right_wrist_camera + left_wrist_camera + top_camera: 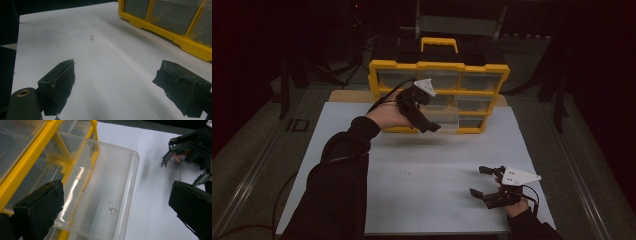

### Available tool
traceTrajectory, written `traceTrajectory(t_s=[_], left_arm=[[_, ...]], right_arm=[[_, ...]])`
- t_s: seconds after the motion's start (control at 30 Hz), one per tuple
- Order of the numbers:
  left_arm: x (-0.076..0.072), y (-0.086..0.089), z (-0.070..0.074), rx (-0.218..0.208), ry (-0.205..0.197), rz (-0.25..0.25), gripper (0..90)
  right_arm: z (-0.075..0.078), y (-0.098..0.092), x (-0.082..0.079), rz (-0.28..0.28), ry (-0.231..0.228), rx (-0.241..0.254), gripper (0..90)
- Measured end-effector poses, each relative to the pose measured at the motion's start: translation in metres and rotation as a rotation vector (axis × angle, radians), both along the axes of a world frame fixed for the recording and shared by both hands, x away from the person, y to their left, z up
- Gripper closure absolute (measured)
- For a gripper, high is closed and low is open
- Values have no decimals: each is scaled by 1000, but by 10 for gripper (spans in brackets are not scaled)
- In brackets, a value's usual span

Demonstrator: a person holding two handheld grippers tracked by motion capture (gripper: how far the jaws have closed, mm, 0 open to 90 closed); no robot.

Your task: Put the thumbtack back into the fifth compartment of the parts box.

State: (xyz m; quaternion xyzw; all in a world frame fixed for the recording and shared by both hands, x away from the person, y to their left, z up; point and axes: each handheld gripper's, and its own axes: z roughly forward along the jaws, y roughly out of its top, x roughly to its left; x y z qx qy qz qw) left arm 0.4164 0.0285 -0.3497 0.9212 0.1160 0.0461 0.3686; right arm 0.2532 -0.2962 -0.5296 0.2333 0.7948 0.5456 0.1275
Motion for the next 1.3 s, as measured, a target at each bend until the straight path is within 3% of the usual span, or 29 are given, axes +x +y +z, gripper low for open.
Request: traceTrajectory(t_s=[0.3, 0.67, 1.3], left_arm=[[-11, 16, 5, -16, -19, -2, 0], [-24, 38, 6, -35, -14, 22, 0], [-45, 67, -17, -41, -19, 19, 0]], right_arm=[[0, 0, 0, -1, -1, -1, 138], [1, 0, 0, -1, -2, -4, 138], [1, 2, 0, 1, -4, -9, 138]])
